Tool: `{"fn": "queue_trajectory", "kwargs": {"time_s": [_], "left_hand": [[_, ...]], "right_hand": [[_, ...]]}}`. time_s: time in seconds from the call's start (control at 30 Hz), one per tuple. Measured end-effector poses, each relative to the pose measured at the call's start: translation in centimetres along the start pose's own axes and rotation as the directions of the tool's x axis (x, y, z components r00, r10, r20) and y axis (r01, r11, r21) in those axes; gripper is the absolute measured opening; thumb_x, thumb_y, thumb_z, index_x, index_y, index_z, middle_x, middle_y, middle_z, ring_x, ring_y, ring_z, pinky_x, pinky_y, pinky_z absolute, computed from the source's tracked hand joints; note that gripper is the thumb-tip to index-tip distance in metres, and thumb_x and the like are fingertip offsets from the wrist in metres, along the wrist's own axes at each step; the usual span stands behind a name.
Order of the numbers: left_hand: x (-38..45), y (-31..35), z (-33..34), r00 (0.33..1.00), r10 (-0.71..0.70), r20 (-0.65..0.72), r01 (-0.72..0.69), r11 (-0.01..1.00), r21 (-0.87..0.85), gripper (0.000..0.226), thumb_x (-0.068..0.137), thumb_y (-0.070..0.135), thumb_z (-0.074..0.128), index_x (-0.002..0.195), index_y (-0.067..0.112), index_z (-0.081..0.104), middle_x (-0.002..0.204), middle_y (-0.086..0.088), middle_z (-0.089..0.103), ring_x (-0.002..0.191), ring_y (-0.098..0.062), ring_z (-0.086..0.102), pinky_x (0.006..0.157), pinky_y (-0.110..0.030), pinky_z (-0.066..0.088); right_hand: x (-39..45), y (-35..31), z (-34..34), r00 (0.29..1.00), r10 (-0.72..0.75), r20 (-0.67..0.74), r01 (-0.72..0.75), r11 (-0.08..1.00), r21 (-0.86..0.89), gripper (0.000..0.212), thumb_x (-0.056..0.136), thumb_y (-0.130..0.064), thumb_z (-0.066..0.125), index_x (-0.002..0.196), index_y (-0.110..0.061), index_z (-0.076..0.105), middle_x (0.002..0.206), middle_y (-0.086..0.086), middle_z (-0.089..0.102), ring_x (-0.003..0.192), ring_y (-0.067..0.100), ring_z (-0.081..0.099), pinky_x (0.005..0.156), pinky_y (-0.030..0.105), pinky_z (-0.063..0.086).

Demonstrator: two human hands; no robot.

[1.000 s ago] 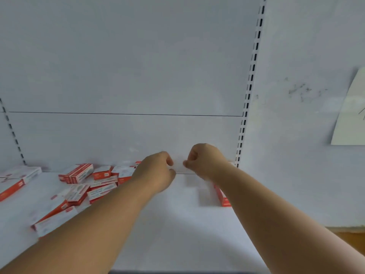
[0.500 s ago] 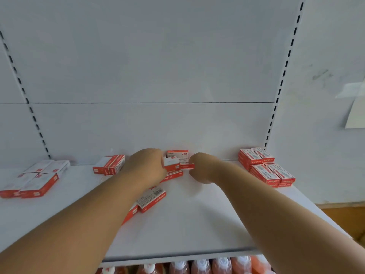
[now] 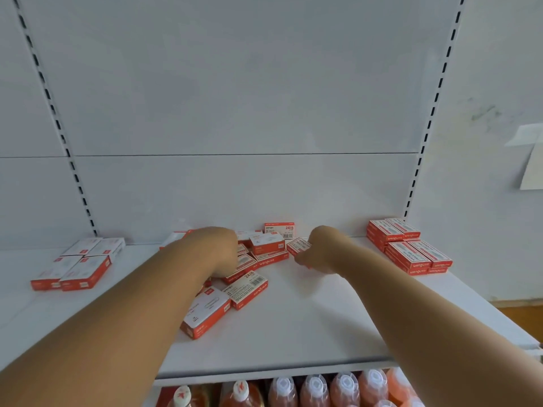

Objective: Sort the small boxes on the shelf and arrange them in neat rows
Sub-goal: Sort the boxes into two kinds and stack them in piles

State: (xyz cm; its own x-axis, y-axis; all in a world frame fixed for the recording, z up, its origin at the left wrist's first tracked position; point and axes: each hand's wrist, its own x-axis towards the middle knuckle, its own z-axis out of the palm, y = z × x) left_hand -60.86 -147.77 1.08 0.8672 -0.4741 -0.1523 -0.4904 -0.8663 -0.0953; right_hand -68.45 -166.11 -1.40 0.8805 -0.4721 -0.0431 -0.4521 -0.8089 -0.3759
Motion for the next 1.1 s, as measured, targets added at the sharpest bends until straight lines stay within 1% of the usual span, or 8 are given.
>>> {"fn": "queue_trajectory", "kwargs": {"time_s": [0.23, 0.47, 0.53, 0.6, 0.67, 0.73, 0.9, 1.1], "left_hand": [[-2.5, 2.1, 0.3, 0.99, 0.135, 0.035, -0.137, 0.99, 0.036, 0.038, 0.078, 0.056, 0.067, 0.077, 0.02, 0.053, 0.075, 0.005, 0.058, 0.074, -0.013, 0.06, 0.063, -0.028, 0.047], [-3.4, 2.5, 0.4, 0.967, 0.105, -0.233, -0.175, 0.936, -0.306, 0.023, 0.09, 0.043, 0.058, 0.1, 0.023, 0.063, 0.092, 0.002, 0.067, 0.079, -0.013, 0.063, 0.073, -0.032, 0.054], [-3.5, 3.1, 0.2, 0.949, 0.003, -0.316, -0.199, 0.782, -0.591, 0.021, 0.097, 0.034, 0.049, 0.108, 0.023, 0.063, 0.102, 0.002, 0.069, 0.087, -0.015, 0.065, 0.081, -0.037, 0.057], [-3.7, 4.6, 0.4, 0.962, -0.13, -0.239, -0.176, 0.373, -0.911, 0.026, 0.099, 0.019, 0.044, 0.113, 0.016, 0.066, 0.103, -0.003, 0.071, 0.09, -0.02, 0.069, 0.08, -0.038, 0.059], [-4.1, 6.6, 0.8, 0.984, -0.137, -0.116, -0.12, -0.024, -0.992, 0.027, 0.099, 0.008, 0.045, 0.115, 0.008, 0.066, 0.101, -0.011, 0.072, 0.09, -0.027, 0.071, 0.078, -0.04, 0.061], [-4.4, 8.7, 1.2, 0.99, -0.103, -0.098, -0.112, -0.143, -0.983, 0.025, 0.099, 0.004, 0.047, 0.116, 0.008, 0.065, 0.104, -0.014, 0.071, 0.092, -0.03, 0.071, 0.079, -0.043, 0.061], [-4.9, 14.2, 0.9, 0.975, -0.136, -0.176, -0.2, -0.191, -0.961, 0.025, 0.098, 0.002, 0.052, 0.115, 0.016, 0.064, 0.105, -0.013, 0.068, 0.087, -0.029, 0.072, 0.076, -0.044, 0.062], [-4.1, 20.9, 0.4, 0.956, -0.181, -0.232, -0.234, 0.013, -0.972, 0.021, 0.097, 0.008, 0.056, 0.111, 0.021, 0.065, 0.098, -0.009, 0.069, 0.079, -0.024, 0.072, 0.059, -0.031, 0.058]], "right_hand": [[-1.8, 0.1, 0.1, 1.0, -0.003, -0.022, 0.011, 0.911, 0.412, 0.023, 0.075, -0.02, 0.07, 0.095, -0.017, 0.059, 0.075, 0.003, 0.06, 0.057, 0.019, 0.051, 0.047, 0.023, 0.035], [-3.1, 0.6, 0.2, 0.999, -0.01, -0.038, 0.038, 0.449, 0.893, 0.021, 0.093, -0.008, 0.056, 0.113, -0.004, 0.056, 0.084, 0.013, 0.062, 0.057, 0.022, 0.057, 0.048, 0.029, 0.042], [-3.8, 1.1, -0.5, 0.997, -0.007, -0.076, 0.073, 0.353, 0.933, 0.019, 0.095, -0.005, 0.05, 0.113, -0.004, 0.057, 0.087, 0.012, 0.065, 0.063, 0.024, 0.061, 0.052, 0.031, 0.045], [-4.6, 2.0, -1.2, 0.996, -0.013, -0.091, 0.091, 0.308, 0.947, 0.019, 0.097, -0.004, 0.046, 0.111, -0.007, 0.059, 0.092, 0.015, 0.069, 0.068, 0.025, 0.065, 0.057, 0.033, 0.049], [-5.5, 3.1, -1.9, 0.993, -0.007, -0.115, 0.11, 0.332, 0.937, 0.018, 0.098, -0.007, 0.047, 0.107, -0.012, 0.062, 0.095, 0.011, 0.072, 0.073, 0.024, 0.067, 0.062, 0.033, 0.051], [-6.2, 4.7, -2.6, 0.981, 0.018, -0.193, 0.165, 0.442, 0.882, 0.016, 0.098, -0.012, 0.053, 0.104, -0.017, 0.066, 0.09, 0.002, 0.074, 0.076, 0.019, 0.067, 0.063, 0.03, 0.051], [-7.3, 9.8, -4.6, 0.944, 0.072, -0.323, 0.238, 0.533, 0.812, 0.013, 0.093, -0.013, 0.06, 0.097, -0.021, 0.07, 0.08, -0.005, 0.075, 0.063, 0.009, 0.063, 0.065, 0.03, 0.052], [-6.4, 17.3, -8.6, 0.964, 0.086, -0.251, 0.158, 0.575, 0.803, 0.039, 0.086, -0.005, 0.062, 0.113, -0.033, 0.056, 0.091, 0.012, 0.07, 0.076, 0.031, 0.072, 0.068, 0.048, 0.058]]}}
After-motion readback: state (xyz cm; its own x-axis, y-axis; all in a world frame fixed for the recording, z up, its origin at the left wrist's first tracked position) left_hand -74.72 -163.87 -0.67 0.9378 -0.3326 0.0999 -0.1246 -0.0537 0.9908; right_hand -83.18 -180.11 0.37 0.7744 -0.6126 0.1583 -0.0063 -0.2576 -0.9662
